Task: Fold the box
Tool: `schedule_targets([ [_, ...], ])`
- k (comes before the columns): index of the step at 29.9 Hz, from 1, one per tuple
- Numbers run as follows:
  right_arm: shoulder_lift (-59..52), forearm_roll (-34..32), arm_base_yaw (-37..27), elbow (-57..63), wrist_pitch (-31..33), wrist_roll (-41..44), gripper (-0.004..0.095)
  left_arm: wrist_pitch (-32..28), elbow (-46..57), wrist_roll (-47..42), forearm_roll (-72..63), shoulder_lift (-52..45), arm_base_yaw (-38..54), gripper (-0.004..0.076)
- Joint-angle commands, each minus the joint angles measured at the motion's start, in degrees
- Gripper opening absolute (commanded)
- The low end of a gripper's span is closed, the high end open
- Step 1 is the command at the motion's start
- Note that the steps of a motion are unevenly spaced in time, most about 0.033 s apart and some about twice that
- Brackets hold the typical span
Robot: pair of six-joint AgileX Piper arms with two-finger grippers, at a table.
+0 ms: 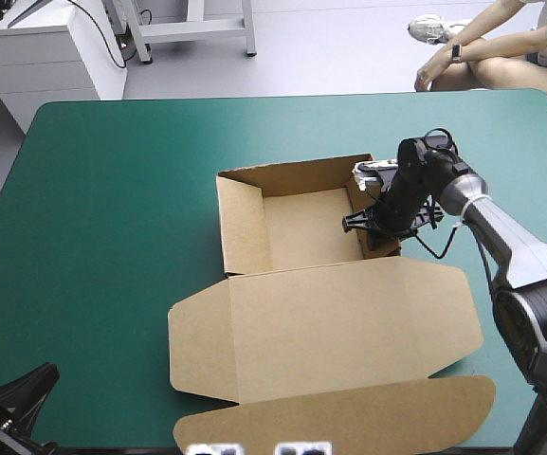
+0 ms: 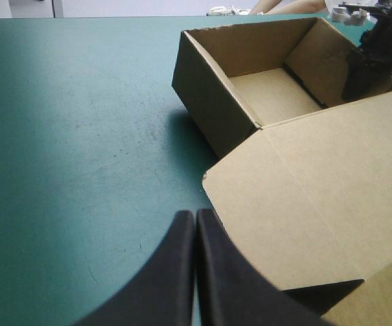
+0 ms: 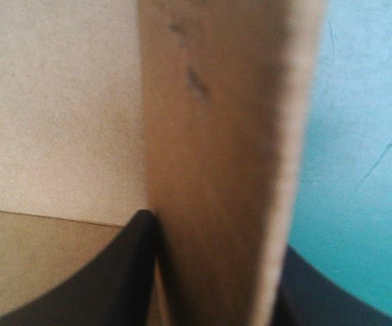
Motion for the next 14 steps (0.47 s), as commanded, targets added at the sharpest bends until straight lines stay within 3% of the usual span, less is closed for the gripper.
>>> schedule_targets([
  [1, -2.2, 0.3, -0.1, -1.4, 0.4, -0.6, -0.0018, -4.7, -1.1, 0.8, 0.1, 1.8, -0.1, -0.0008],
  [7, -2.7, -0.2, -0.3, -3.3, 2.6, -2.7, -0.002, -4.6, -1.0, 1.6, 0.1, 1.7, -0.1, -0.0008],
  [14, -5.2, -0.1, -7.2, -15.7, 3.7, -4.0, -0.0019, -4.1, -0.9, 1.8, -0.2, 1.7, -0.1, -0.0008],
])
